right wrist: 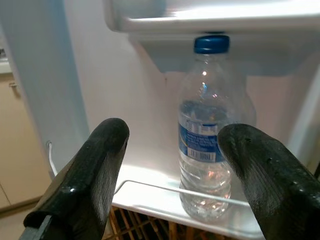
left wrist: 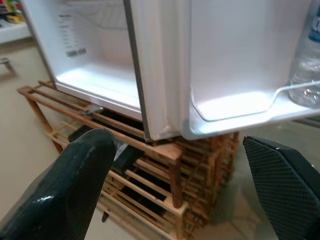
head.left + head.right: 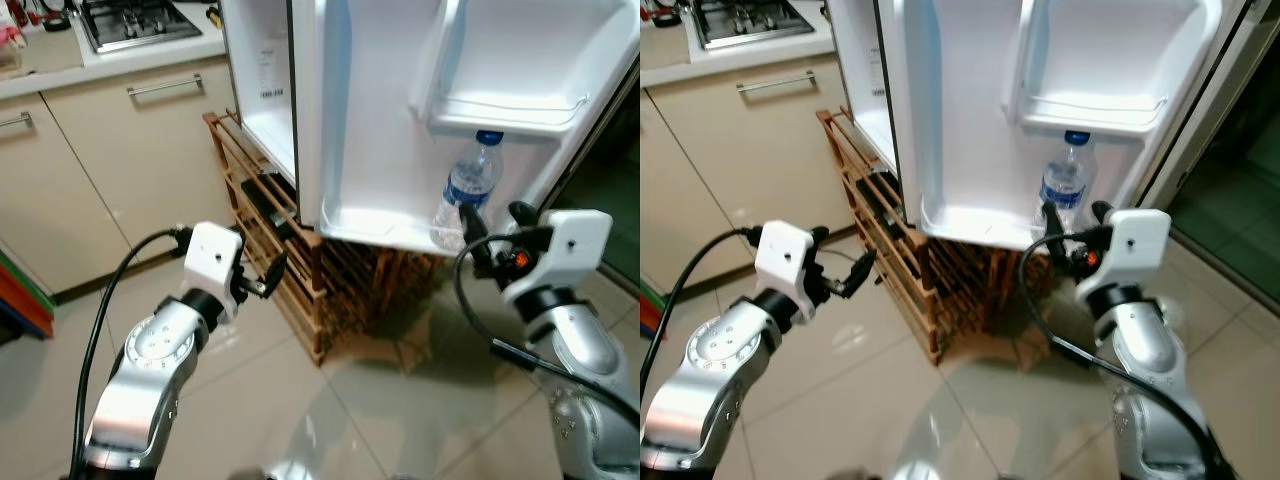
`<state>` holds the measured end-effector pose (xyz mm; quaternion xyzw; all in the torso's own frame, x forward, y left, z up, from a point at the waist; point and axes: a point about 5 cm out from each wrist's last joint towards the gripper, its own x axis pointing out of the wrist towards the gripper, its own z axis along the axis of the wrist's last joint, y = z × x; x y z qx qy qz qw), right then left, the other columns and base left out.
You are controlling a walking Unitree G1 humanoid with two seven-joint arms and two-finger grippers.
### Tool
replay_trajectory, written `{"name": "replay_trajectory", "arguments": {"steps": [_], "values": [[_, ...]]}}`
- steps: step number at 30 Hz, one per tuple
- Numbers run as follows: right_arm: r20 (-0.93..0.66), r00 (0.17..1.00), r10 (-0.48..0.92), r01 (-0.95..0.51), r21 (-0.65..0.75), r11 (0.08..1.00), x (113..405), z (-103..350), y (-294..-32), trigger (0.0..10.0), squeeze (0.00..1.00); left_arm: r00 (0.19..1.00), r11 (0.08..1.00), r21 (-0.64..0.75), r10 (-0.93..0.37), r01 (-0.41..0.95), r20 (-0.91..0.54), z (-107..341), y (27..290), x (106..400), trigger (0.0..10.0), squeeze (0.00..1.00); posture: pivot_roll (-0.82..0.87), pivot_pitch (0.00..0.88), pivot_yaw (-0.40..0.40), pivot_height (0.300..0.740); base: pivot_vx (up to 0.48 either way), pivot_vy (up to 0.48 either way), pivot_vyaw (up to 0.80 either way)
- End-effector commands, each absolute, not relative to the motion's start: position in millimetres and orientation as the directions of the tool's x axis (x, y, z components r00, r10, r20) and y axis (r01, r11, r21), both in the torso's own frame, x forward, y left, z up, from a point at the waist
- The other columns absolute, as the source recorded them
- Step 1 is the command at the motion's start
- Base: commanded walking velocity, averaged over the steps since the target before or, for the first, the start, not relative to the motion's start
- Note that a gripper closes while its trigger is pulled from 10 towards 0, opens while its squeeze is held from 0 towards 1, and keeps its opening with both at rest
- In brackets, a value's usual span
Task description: Restocking fridge
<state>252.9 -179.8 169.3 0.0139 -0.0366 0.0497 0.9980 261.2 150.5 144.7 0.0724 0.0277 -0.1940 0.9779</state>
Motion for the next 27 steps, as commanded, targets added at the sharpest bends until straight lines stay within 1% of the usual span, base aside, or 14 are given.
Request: {"name": "replay_trajectory", "arguments": {"steps": [1,7,9,10,13,20,21,24,25,27], "values": [[0.062,0.993,0.105,-0.107,0.023,0.994,254.1,164.2,-176.4,10.0,0.00,0.929,0.918,0.141,-0.365,0.371,-0.069,145.9,148.3,258.5,10.0,0.00,0.00,0.000,-0.003,0.740,0.000,-0.439,0.80],[0.056,0.991,0.122,-0.123,0.010,0.992,255.0,160.6,-172.4,10.0,0.00,0.927,0.912,0.163,-0.366,0.376,-0.086,141.7,149.3,250.4,10.0,0.00,0.00,0.000,-0.014,0.740,0.000,-0.441,0.80],[0.054,0.993,0.102,-0.104,0.028,0.994,255.4,160.0,-173.4,10.0,0.00,0.923,0.908,0.168,-0.372,0.383,-0.096,139.6,150.0,245.4,10.0,0.00,0.00,0.002,-0.016,0.740,0.000,-0.439,0.00],[0.061,0.994,0.090,-0.094,0.053,0.994,255.3,160.4,-173.9,10.0,0.00,0.920,0.909,0.146,-0.379,0.391,-0.105,137.2,150.8,242.6,10.0,0.00,0.00,0.003,-0.016,0.740,0.000,0.000,0.00],[0.081,0.991,0.104,-0.107,0.040,0.993,254.6,162.8,-172.1,10.0,0.00,0.915,0.909,0.121,-0.389,0.400,-0.103,136.5,151.5,241.7,10.0,0.00,0.00,0.007,-0.014,0.740,0.000,0.000,0.00],[0.135,0.987,0.091,-0.095,0.023,0.995,255.3,171.2,-171.1,10.0,0.00,0.895,0.886,0.129,-0.434,0.444,-0.103,136.4,153.6,239.3,10.0,0.00,-0.01,0.010,-0.008,0.740,0.000,0.000,0.00],[0.123,0.991,0.057,-0.058,0.003,0.998,257.4,171.5,-175.0,10.0,0.00,0.891,0.882,0.128,-0.443,0.453,-0.102,136.2,154.1,238.3,10.0,0.00,-0.01,0.010,-0.007,0.740,0.000,0.000,0.00],[0.123,0.992,0.035,-0.036,0.002,0.999,258.7,171.8,-177.1,10.0,0.00,0.889,0.881,0.124,-0.446,0.456,-0.102,135.9,154.9,237.8,10.0,0.00,-0.01,0.011,-0.006,0.740,0.000,0.000,0.00],[0.121,0.993,-0.002,-0.002,0.033,0.999,263.3,171.5,-183.0,10.0,0.98,0.879,0.874,0.102,-0.467,0.475,-0.094,135.2,156.0,236.1,10.0,0.00,-0.02,0.013,-0.005,0.740,0.000,0.000,0.00],[0.121,0.993,-0.010,0.004,0.049,0.999,265.0,171.4,-184.8,10.0,0.98,0.876,0.871,0.096,-0.474,0.481,-0.090,135.1,156.3,235.6,10.0,0.00,-0.02,0.012,-0.005,0.740,0.000,0.000,0.00]]}}
